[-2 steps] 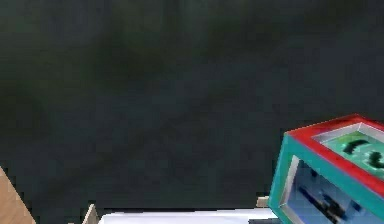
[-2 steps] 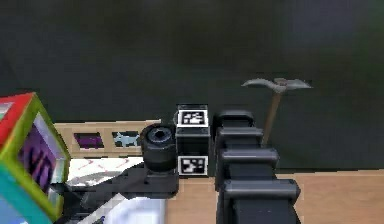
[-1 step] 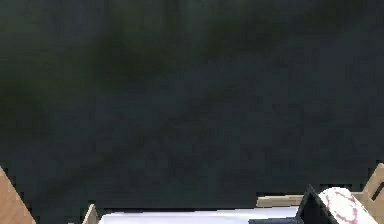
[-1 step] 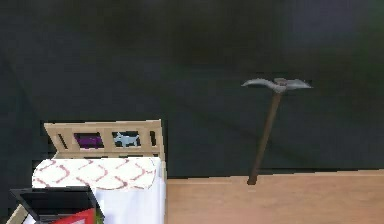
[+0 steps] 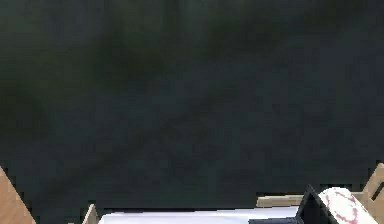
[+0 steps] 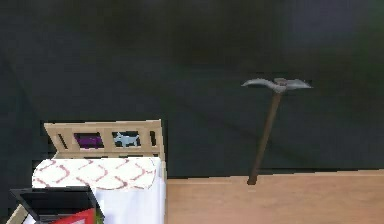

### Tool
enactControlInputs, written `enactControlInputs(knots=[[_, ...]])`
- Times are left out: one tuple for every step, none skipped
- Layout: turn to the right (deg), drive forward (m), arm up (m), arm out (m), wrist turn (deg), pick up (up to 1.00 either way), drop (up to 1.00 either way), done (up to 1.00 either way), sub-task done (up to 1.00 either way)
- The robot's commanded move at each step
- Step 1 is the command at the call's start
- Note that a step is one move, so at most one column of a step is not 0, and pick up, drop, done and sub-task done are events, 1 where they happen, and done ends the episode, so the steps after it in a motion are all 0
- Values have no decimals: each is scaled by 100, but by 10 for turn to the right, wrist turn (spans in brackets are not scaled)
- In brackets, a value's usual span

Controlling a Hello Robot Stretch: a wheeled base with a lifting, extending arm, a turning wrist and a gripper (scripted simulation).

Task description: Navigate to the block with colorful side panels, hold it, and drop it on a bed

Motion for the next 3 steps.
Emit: enactControlInputs(knots=[[0, 0, 0, 0, 0, 0, 100, 0, 0], [0, 0, 10, 0, 0, 0, 0, 0, 0], [0, 0, 0, -6, 0, 0, 0, 0, 0]])
